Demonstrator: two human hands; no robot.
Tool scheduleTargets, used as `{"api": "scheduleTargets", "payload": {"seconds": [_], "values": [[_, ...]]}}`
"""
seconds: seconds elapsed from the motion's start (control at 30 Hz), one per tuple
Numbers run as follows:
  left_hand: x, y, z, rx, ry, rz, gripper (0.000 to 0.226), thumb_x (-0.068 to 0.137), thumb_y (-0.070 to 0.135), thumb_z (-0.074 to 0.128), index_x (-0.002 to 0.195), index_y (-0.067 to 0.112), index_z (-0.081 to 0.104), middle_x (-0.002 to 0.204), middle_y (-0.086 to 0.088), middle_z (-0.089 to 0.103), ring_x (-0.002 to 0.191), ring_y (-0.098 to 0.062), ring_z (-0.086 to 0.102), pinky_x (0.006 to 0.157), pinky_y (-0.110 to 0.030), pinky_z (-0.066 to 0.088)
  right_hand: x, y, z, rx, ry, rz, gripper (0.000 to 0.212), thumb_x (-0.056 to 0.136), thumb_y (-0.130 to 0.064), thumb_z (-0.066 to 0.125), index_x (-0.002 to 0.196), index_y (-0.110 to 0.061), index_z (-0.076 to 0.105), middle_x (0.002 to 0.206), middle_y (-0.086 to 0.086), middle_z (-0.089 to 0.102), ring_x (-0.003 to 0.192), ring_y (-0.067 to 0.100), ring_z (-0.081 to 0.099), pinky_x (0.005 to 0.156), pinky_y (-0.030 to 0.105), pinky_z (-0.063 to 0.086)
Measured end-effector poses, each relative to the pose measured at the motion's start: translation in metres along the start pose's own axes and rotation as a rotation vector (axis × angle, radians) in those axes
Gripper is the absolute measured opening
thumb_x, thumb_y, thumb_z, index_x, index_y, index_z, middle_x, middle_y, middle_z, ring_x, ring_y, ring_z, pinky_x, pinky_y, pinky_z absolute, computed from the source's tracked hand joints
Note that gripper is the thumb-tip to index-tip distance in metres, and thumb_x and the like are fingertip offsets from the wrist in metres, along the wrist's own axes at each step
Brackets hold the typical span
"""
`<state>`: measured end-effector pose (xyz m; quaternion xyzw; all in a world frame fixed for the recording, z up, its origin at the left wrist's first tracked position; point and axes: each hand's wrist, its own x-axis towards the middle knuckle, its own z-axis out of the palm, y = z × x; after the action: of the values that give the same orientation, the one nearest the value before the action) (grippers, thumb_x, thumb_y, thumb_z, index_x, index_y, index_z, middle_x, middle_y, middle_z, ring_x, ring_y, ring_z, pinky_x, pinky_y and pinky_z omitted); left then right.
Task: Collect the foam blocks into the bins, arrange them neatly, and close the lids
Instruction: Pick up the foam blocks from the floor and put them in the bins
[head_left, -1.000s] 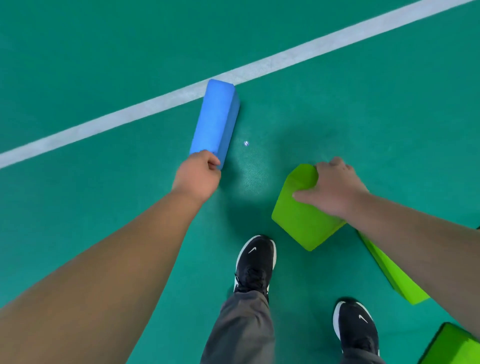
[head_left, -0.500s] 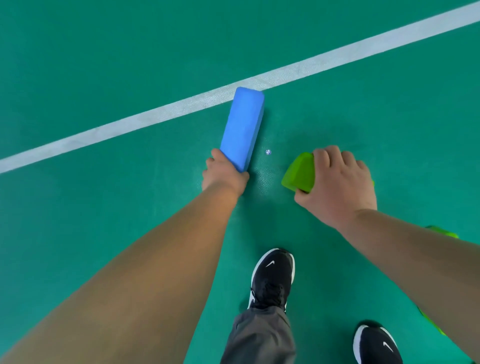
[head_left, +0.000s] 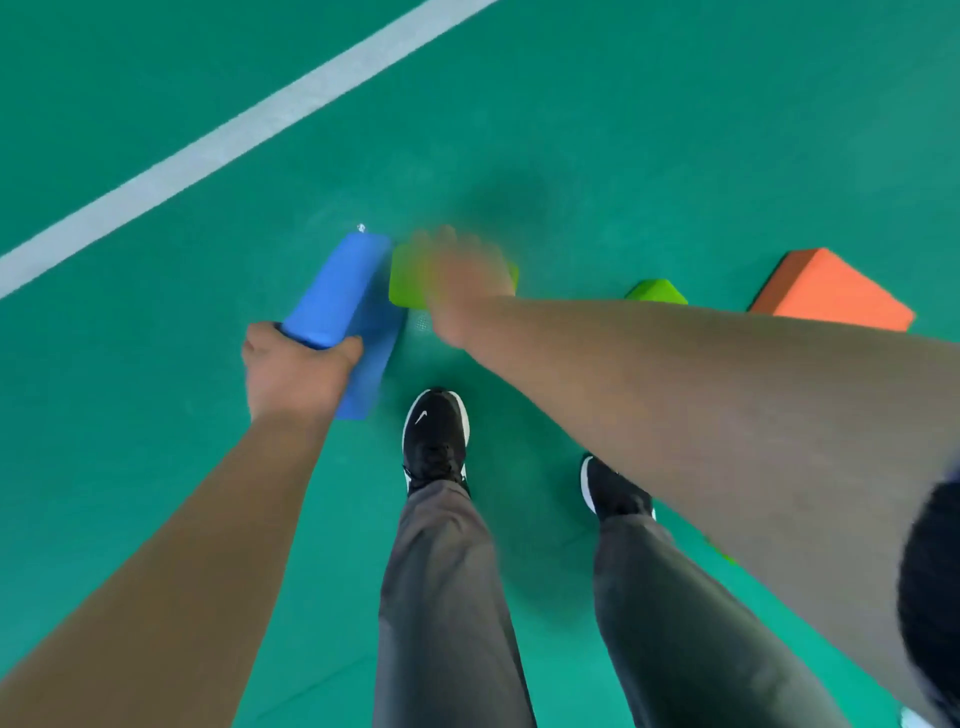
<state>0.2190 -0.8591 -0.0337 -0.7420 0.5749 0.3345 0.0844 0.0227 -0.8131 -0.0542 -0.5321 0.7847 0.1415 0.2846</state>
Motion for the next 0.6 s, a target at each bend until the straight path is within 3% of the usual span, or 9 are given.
{"api": "scheduleTargets", "payload": {"seconds": [0.23,0.33,0.6], "values": [[-0.12,0.022,0.047,0.185,-0.069,0.292,0.074,0.069,0.045,0.085,0.128,0.014,0.053,0.126,-0.016,0.05,0.116,-0.038,0.051,0.102,-0.048,0.047,-0.125,0.091,0.041,0.21,-0.076,0.2,0.08,0.075,-0.026,0.083,0.138,-0.016,0.035,0.132,0.006,0.049,0.115,0.033,0.056,0.078,0.041,0.038],[-0.17,0.053,0.083,0.267,-0.126,0.439,0.076,0.066,0.047,0.085,0.13,0.018,0.056,0.123,-0.015,0.052,0.114,-0.037,0.051,0.1,-0.046,0.047,-0.179,0.159,0.054,0.322,-0.103,0.295,0.074,0.078,-0.034,0.082,0.133,-0.015,0.037,0.13,0.006,0.051,0.115,0.034,0.056,0.075,0.041,0.038],[-0.287,0.14,0.17,0.508,-0.33,0.547,0.074,0.066,0.059,0.077,0.127,0.023,0.054,0.123,-0.01,0.05,0.113,-0.037,0.05,0.095,-0.044,0.045,-0.296,0.282,0.095,0.397,-0.165,0.423,0.066,0.078,-0.035,0.078,0.127,-0.016,0.038,0.127,0.008,0.051,0.114,0.037,0.055,0.081,0.044,0.044]]}}
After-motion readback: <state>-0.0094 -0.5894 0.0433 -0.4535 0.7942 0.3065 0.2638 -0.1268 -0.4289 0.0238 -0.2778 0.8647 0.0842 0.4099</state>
